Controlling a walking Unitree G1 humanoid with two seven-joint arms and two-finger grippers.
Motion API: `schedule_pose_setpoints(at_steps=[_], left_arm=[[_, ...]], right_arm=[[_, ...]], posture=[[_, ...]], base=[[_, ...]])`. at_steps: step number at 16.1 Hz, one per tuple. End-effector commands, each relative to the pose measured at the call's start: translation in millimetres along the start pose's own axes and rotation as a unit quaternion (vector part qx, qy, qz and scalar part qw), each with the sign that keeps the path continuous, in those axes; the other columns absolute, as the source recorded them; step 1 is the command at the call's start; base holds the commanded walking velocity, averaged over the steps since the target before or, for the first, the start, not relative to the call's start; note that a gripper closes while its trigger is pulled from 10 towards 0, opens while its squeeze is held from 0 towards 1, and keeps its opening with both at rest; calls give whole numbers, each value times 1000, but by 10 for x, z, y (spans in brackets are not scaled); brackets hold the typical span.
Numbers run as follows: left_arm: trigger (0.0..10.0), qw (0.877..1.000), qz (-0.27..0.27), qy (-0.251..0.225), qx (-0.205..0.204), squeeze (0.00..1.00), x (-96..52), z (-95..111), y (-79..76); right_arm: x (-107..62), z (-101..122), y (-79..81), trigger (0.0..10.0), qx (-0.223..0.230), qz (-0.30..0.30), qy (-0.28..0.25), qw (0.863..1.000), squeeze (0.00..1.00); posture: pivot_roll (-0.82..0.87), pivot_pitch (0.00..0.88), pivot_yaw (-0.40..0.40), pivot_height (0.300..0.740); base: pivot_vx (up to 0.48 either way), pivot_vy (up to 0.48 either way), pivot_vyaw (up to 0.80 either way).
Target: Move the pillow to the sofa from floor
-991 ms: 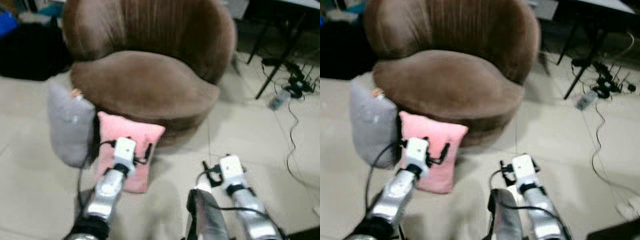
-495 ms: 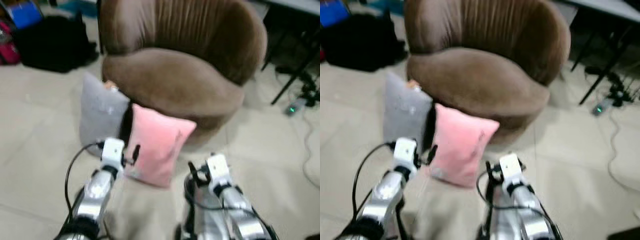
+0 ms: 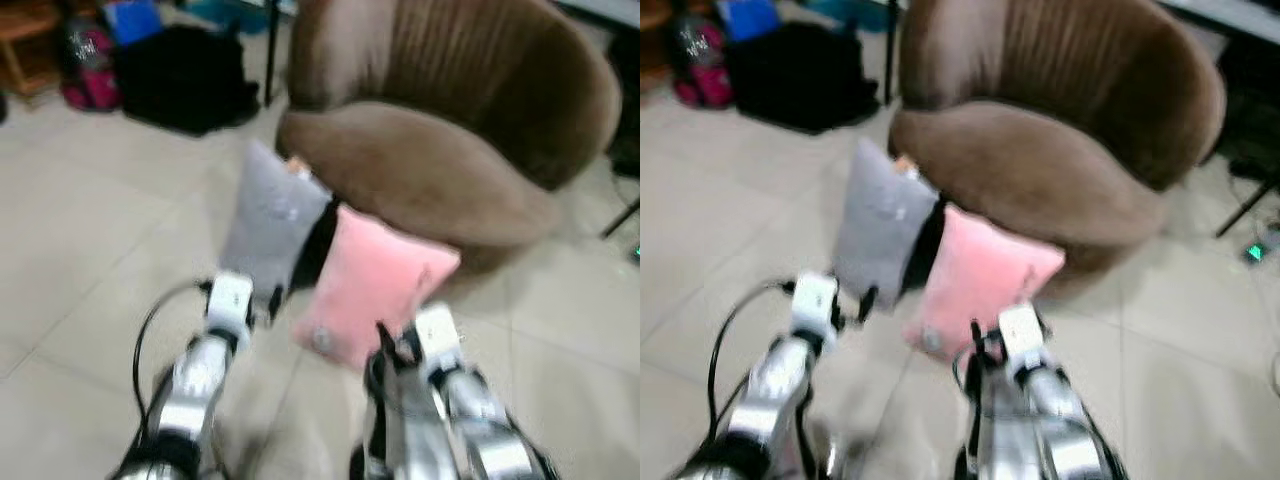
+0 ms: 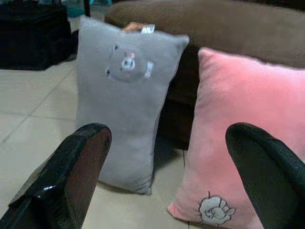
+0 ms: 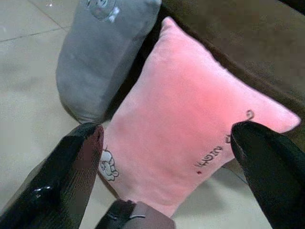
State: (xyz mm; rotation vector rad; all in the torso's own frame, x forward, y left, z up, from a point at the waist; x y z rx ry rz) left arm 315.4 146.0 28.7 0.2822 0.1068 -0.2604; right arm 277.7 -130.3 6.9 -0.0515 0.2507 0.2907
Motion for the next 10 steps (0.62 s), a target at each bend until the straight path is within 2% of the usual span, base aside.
schedule_pose_setpoints(at_steps=[1, 4, 7, 8, 10], left_arm=[[10000, 1000, -8, -1, -2, 1000, 24, 13, -90], [10000, 1000, 5, 8, 0, 1000, 10, -23, -48], [10000, 1000, 4, 15, 2, 1000, 9, -48, -45], [10000, 1000, -10, 11, 9, 1000, 8, -43, -87], [10000, 999, -19, 16, 32, 1000, 3, -56, -134]], right_arm=[[-59, -55, -105, 10000, -4, -11, 16, 1000, 694], [-72, -11, -75, 10000, -5, -5, 13, 1000, 694], [-83, 8, -58, 10000, -4, -1, 15, 1000, 694], [-85, 4, -55, 10000, -4, 0, 16, 1000, 698], [-92, 42, -68, 10000, -3, -8, -3, 1000, 698]], posture=[[-84, 82, -121, 391], [-79, 87, -122, 391], [-78, 89, -121, 391], [-79, 91, -119, 391], [-81, 93, -117, 391]], base=[[386, 285, 0], [386, 285, 0], [467, 0, 0], [480, 0, 0], [0, 0, 0]])
Point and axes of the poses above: a point about 5 cm out from each wrist's last joint towards the gripper, its own x axis pointing out of the wrist towards the gripper, its own z axis along the axis of the wrist's last joint, y = z × x, the point moved 3 cm from there along x, pointing out of the wrist towards the gripper, and after that the axes turned 8 degrees about x, right-handed, at the moved point
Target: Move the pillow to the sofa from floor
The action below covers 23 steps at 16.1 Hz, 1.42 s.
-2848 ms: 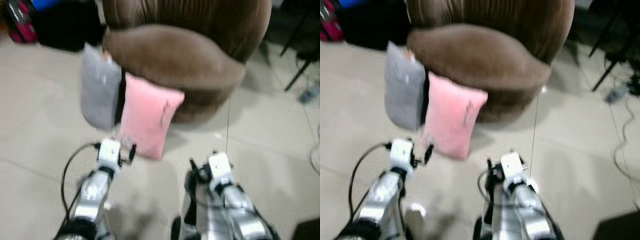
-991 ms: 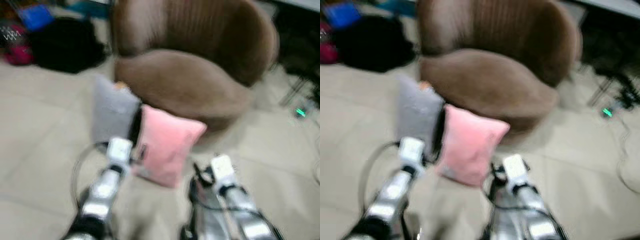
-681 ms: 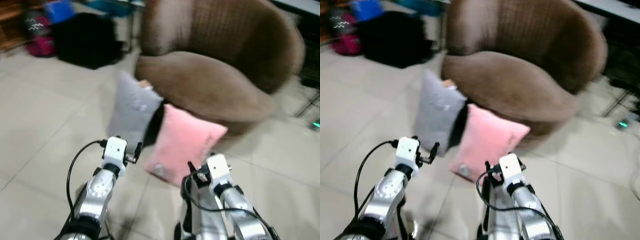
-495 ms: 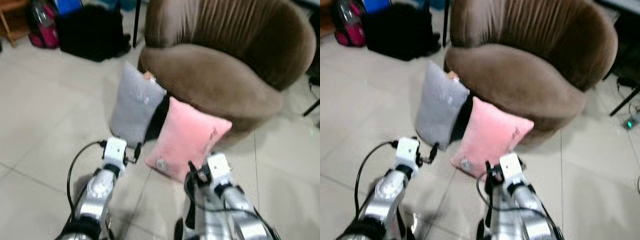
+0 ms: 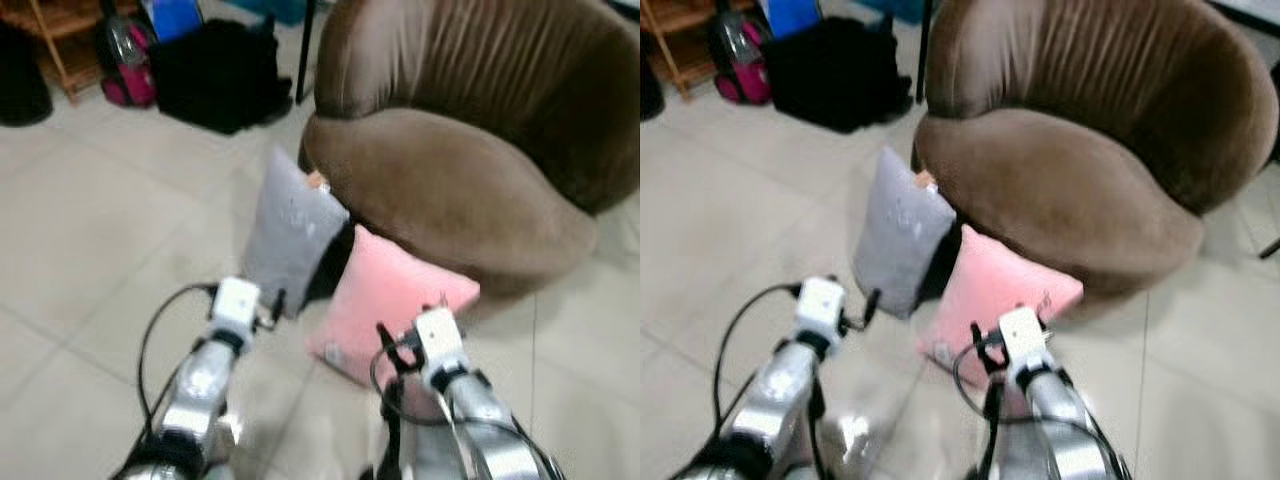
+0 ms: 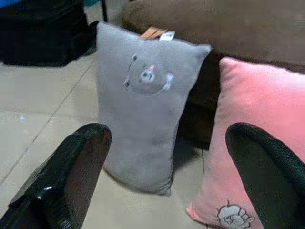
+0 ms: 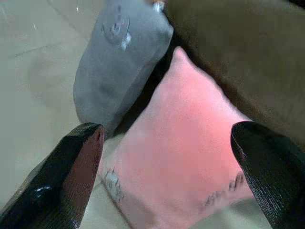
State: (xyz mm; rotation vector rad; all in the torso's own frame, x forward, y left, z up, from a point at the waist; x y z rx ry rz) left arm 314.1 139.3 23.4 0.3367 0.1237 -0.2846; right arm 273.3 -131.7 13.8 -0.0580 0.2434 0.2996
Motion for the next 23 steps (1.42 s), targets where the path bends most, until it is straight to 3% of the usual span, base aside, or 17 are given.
schedule_pose_setpoints(at_steps=[1, 2, 5, 9, 14, 17, 18, 20, 23], left_arm=[[10000, 1000, -8, 5, 4, 1000, -6, -20, -60], [10000, 1000, -8, -5, 4, 1000, -5, 12, -54], [10000, 1000, -13, -21, 18, 1000, -3, 60, -43], [10000, 999, -12, -5, 35, 1000, 5, 24, -29], [10000, 999, -6, 1, 37, 1000, 31, 27, 19], [10000, 999, -3, -7, 35, 1000, 56, 76, 41], [10000, 999, 2, -10, 35, 1000, 59, 94, 66], [10000, 999, 16, -28, 27, 1000, 61, 155, 127], [10000, 996, 40, -81, 8, 1000, 46, 350, 222]], right_arm=[[-34, 12, -72, 10000, -1, -15, -9, 1000, 698], [-40, 78, -93, 10000, -6, -21, -29, 999, 698], [-19, 44, -102, 10000, -2, -24, -21, 999, 702], [-19, -57, -10, 10000, 0, -8, -6, 1000, 698], [-9, -104, -23, 10000, -3, -12, 3, 1000, 698], [22, -124, -24, 10000, 18, -14, 9, 1000, 635], [52, -96, -56, 10000, 22, -29, 1, 999, 0], [58, 120, -123, 10000, 1, -46, -62, 997, 0], [42, 252, -213, 10000, 2, -61, -93, 994, 0]], posture=[[-81, 93, -118, 391], [-82, 93, -117, 391], [-80, 94, -117, 391], [-75, 96, -113, 391], [-66, 104, -111, 391], [-55, 129, -115, 391], [-55, 138, -119, 391], [-57, 151, -124, 391], [-60, 160, -126, 391]], base=[[0, 0, 0], [0, 0, 0], [0, 0, 0], [0, 0, 0], [0, 0, 0], [0, 0, 0], [0, 0, 0], [0, 0, 0], [0, 0, 0]])
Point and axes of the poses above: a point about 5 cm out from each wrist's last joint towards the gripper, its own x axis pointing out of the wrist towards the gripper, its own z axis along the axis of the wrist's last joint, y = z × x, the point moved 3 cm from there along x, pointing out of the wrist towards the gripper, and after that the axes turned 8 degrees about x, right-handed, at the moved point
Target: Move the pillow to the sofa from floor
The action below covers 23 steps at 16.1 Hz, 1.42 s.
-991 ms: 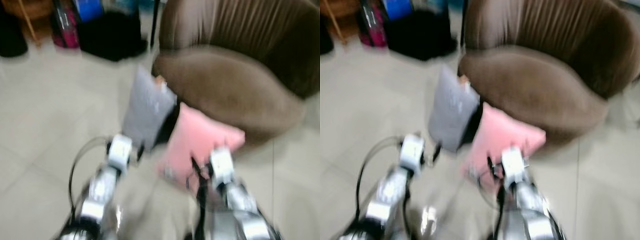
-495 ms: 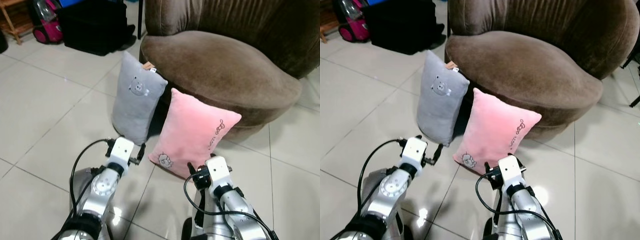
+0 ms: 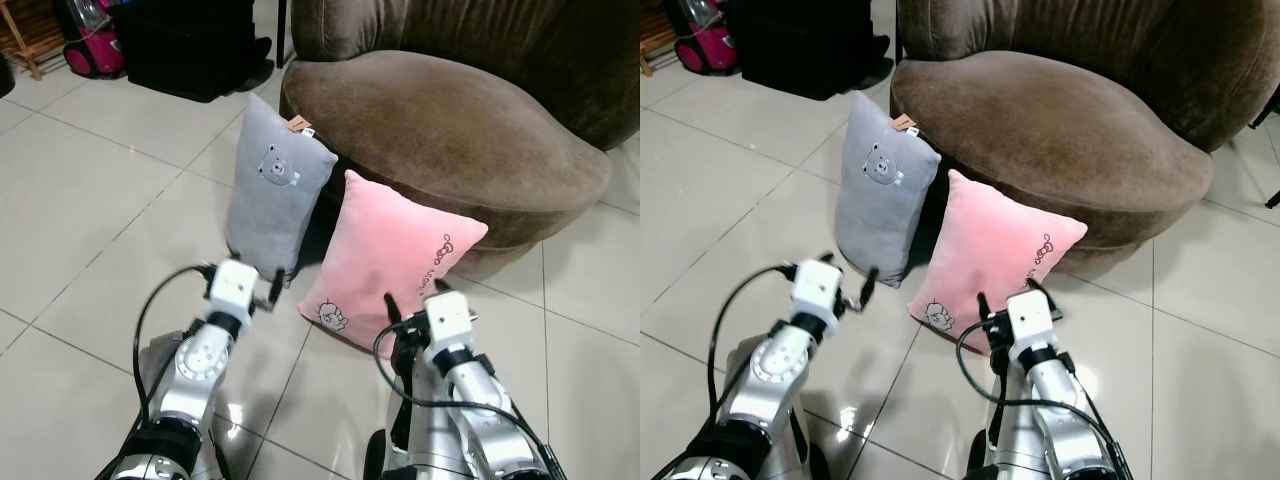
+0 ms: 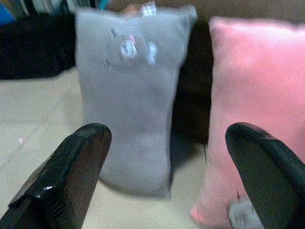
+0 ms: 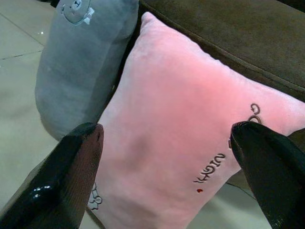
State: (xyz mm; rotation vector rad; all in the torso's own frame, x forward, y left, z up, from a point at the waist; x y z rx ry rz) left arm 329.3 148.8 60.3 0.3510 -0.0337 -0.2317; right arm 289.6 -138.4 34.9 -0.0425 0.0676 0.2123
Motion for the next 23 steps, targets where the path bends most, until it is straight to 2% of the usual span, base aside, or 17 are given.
schedule_pose_setpoints(at_steps=[1, 2, 5, 12, 19, 23], left_arm=[[10000, 1000, 1, -27, -5, 1000, 8, 110, 0], [10000, 999, 2, -33, 10, 1000, 30, 158, 19], [10000, 999, -2, -38, 19, 1000, 67, 203, 35], [10000, 999, -13, -10, 33, 1000, 76, 137, 50], [10000, 995, -35, 23, 89, 1000, 102, 59, -21], [10000, 989, -56, 54, 129, 1000, 102, -34, -97]], right_arm=[[-28, 17, -111, 10000, -1, -18, -6, 1000, 0], [-30, 14, -110, 10000, -2, -18, -7, 1000, 0], [-32, 19, -79, 10000, -4, -15, -8, 1000, 0], [-73, -43, 33, 10000, -2, -3, 6, 1000, 0], [-111, -73, 100, 10000, 1, 4, 15, 1000, 0], [-138, -84, 144, 10000, 3, 13, 20, 1000, 0]], posture=[[-58, 163, -127, 391], [-56, 163, -127, 391], [-56, 168, -127, 391], [-73, 172, -111, 391], [-78, 171, -106, 391], [-80, 169, -103, 391]], base=[[0, 0, 0], [0, 0, 0], [0, 0, 0], [458, 0, 0], [477, 0, 0], [355, -307, 0]])
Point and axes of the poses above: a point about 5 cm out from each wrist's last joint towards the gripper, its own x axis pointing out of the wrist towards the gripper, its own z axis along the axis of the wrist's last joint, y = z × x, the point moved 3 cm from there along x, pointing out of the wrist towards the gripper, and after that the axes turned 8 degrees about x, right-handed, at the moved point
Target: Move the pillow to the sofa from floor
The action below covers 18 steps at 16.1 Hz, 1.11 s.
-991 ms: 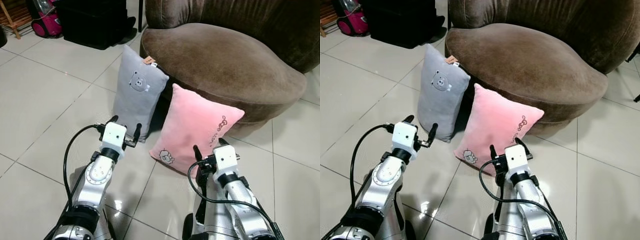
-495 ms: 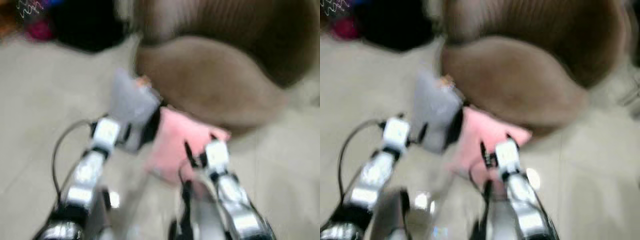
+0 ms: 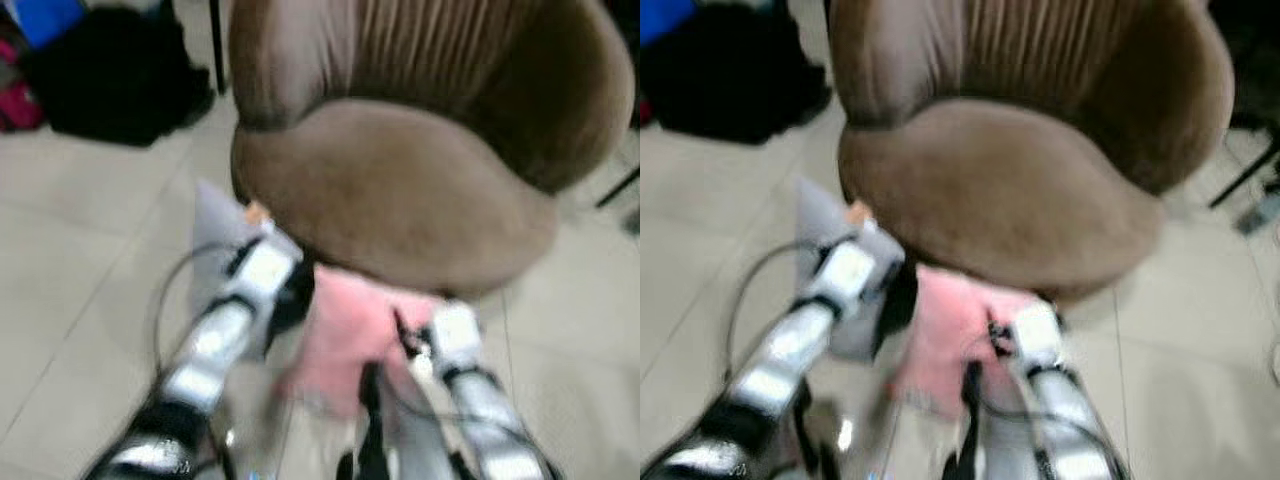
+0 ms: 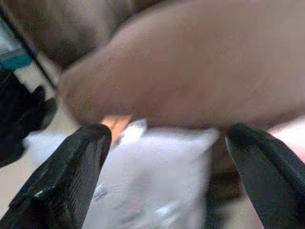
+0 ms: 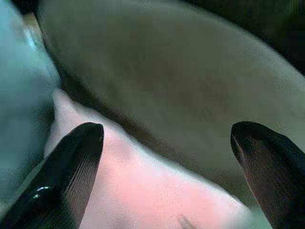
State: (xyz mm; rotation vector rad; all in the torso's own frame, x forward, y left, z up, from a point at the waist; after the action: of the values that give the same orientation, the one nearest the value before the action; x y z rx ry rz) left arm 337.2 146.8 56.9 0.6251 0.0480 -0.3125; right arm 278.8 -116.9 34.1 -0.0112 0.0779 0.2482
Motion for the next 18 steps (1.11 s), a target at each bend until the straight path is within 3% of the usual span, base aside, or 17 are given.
schedule_pose_setpoints(at_steps=[1, 8, 9, 12, 16, 18], left_arm=[[10000, 1000, -13, 5, -6, 1000, 29, 18, -104], [10000, 1000, -10, 15, -9, 1000, 37, 0, -111], [10000, 1000, -12, 17, -8, 0, 40, -3, -116], [10000, 999, -30, 20, -9, 0, 48, -1, -148], [10000, 987, -154, 15, 49, 0, 97, 17, -225], [10000, 978, -199, -4, 65, 0, 134, 148, -146]], right_arm=[[-82, -78, -86, 10000, -12, -6, 18, 1000, 0], [-80, -92, -53, 10000, -18, 2, 28, 999, 0], [-67, -67, -70, 10000, -23, 4, 27, 999, 0], [-47, -36, -138, 10000, -28, -2, 26, 999, 0], [-19, 19, -47, 10000, -23, 6, 18, 1000, 0], [-14, 23, -41, 10000, -19, 4, 17, 1000, 0]], posture=[[-80, 169, -103, 391], [-75, 154, -98, 391], [-76, 152, -100, 391], [-76, 152, -103, 391], [-77, 158, -92, 391], [-87, 158, -83, 391]], base=[[300, -371, 0], [0, 0, 0], [0, 0, 0], [0, 0, 0], [0, 0, 0], [0, 0, 0]])
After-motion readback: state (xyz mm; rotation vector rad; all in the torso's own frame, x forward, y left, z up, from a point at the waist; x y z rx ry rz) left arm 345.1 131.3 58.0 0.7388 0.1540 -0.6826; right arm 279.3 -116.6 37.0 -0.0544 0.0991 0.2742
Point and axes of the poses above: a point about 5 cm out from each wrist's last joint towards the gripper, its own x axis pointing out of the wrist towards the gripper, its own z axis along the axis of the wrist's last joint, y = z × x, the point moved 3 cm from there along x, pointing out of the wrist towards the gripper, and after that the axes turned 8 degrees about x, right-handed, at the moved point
